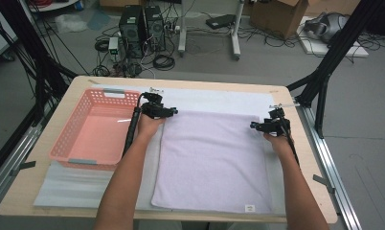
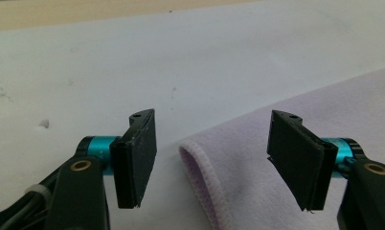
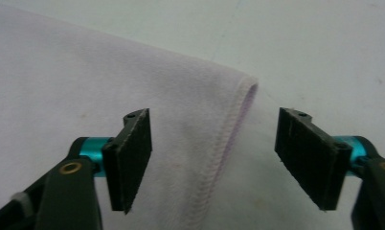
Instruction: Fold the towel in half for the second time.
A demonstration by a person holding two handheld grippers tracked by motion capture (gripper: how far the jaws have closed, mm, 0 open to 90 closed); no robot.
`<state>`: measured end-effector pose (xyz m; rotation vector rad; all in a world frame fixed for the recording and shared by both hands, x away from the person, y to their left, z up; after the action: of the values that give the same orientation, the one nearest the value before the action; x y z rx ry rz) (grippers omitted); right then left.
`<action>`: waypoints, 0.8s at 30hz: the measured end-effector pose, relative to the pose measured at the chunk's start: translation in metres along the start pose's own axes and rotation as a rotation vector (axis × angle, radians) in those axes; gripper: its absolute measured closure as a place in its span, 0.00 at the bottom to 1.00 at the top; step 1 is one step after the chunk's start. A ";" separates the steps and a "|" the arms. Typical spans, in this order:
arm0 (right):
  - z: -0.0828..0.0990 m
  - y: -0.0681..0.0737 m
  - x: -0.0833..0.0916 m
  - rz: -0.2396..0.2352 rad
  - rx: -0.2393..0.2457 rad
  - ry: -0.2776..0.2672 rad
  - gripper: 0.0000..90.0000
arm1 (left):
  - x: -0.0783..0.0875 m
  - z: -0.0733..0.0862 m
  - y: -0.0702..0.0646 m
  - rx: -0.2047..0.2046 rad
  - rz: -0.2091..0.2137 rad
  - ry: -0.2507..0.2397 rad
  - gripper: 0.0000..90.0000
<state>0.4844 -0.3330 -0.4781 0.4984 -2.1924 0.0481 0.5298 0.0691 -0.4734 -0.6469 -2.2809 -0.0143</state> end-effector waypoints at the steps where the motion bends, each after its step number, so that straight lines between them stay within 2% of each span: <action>1: -0.001 -0.001 -0.001 0.006 -0.002 0.005 0.36 | -0.003 0.003 0.001 -0.005 0.001 0.020 0.40; 3: -0.004 -0.004 -0.005 0.028 -0.003 0.014 0.41 | -0.007 0.008 0.002 -0.008 0.013 0.043 0.42; 6: -0.010 -0.001 -0.011 0.038 0.018 0.035 0.54 | -0.007 0.008 0.003 -0.031 -0.001 0.036 0.47; 7: -0.011 0.001 -0.014 0.045 0.039 0.054 0.58 | -0.007 0.009 0.002 -0.042 -0.001 0.038 0.51; 8: -0.011 0.002 -0.015 0.059 0.051 0.054 0.63 | -0.007 0.010 0.002 -0.067 -0.010 0.038 0.59; 9: -0.013 0.003 -0.016 0.061 0.052 0.048 0.69 | -0.006 0.010 0.001 -0.087 -0.014 0.038 0.65; 10: -0.013 0.004 -0.017 0.060 0.040 0.048 0.75 | -0.006 0.011 0.000 -0.096 -0.004 0.033 0.76; 11: -0.013 0.004 -0.017 0.052 0.026 0.046 0.88 | -0.007 0.012 -0.003 -0.078 0.027 0.032 0.90; 12: -0.013 0.006 -0.018 0.008 0.007 0.047 0.94 | -0.007 0.011 -0.003 -0.076 0.024 0.034 0.92; 15: -0.015 0.006 -0.017 0.018 -0.010 0.056 0.96 | -0.006 0.010 0.000 -0.039 0.007 0.025 0.94; 17: -0.017 0.003 -0.015 0.057 -0.009 0.041 0.96 | 0.000 0.004 0.002 0.003 -0.002 -0.023 0.94; 20: -0.024 -0.002 -0.006 0.056 -0.041 -0.046 0.97 | 0.011 -0.009 -0.002 -0.016 -0.021 -0.106 0.94; 22: -0.030 -0.002 0.003 0.070 -0.044 -0.105 0.96 | 0.019 -0.018 -0.003 -0.003 -0.019 -0.169 0.94; 24: -0.037 -0.002 0.012 0.064 -0.040 -0.169 0.96 | 0.026 -0.023 -0.004 0.015 -0.013 -0.208 0.94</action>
<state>0.5063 -0.3316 -0.4464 0.4225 -2.3702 -0.0040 0.5279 0.0724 -0.4392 -0.6516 -2.4829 0.0669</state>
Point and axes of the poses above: each handheld gripper's, and its own axes: x roughly backward along the jaws, z roughly out of its underside, y roughly to its left, the point moved 6 cm from there along -x, roughly forward along the jaws, and after that the axes turned 6 degrees about y, right-handed, at the moved point
